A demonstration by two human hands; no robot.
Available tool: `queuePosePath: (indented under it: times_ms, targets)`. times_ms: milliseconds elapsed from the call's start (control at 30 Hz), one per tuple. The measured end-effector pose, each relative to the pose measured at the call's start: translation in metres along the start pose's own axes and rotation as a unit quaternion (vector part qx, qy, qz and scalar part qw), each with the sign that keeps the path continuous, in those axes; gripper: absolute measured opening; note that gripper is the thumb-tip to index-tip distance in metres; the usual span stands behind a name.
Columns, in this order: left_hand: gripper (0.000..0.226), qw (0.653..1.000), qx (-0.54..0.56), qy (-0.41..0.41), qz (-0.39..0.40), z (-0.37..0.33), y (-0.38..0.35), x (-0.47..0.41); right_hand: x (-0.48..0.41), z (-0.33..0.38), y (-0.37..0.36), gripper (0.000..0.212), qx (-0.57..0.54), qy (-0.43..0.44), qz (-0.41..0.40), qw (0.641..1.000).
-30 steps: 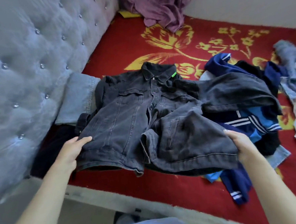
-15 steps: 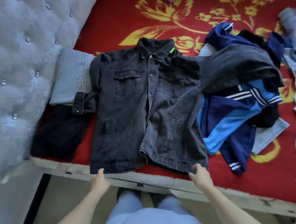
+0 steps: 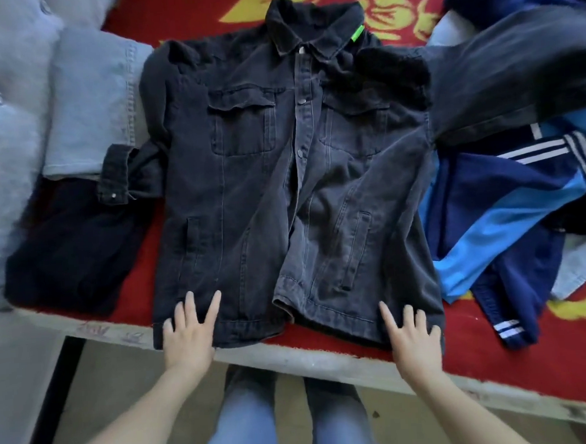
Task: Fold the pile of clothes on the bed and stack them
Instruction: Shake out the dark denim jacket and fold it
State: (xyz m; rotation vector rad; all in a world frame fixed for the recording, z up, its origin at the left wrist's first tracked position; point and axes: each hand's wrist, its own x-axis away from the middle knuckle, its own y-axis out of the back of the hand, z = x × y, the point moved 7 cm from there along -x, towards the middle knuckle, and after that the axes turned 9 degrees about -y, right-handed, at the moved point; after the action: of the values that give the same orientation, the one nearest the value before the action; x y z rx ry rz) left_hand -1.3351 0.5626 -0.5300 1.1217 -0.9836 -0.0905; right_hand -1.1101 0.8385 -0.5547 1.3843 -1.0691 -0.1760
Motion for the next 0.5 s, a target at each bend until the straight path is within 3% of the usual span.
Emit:
queuePosePath:
  times_ms: [67, 133, 200, 267, 367, 433, 500]
  targets:
    - [0.128, 0.998, -0.009, -0.052, -0.03, 0.01, -0.002, -0.009, -0.005, -0.005, -0.006, 0.103, 0.024, 0.025, 0.002, 0.999]
    - [0.124, 0.997, 0.003, -0.073, -0.028, 0.024, -0.015, -0.013, -0.007, -0.007, -0.004, 0.113, 0.038, 0.075, -0.007, 0.996]
    - [0.121, 0.989, -0.011, -0.113, -0.091, 0.03, -0.002, -0.014, -0.002, -0.016, 0.009, 0.111, 0.053, 0.135, -0.035, 0.989]
    - [0.107, 0.969, -0.035, -0.173, -0.171, 0.034, 0.02, -0.01, 0.007, -0.031, 0.032, 0.087, 0.065, 0.195, -0.096, 0.974]
    - [0.065, 0.916, -0.052, -0.27, -0.292, 0.042, 0.05, 0.016, 0.029, -0.062, 0.06, 0.052, 0.023, 0.254, -0.219, 0.942]
    - [0.059, 0.905, -0.048, -0.295, -0.302, 0.052, 0.047, 0.033, 0.044, -0.08, 0.055, 0.033, 0.016, 0.269, -0.247, 0.931]
    - [0.058, 0.916, -0.067, -0.282, -0.276, 0.063, 0.03, 0.041, 0.052, -0.088, 0.039, 0.032, 0.027, 0.274, -0.252, 0.928]
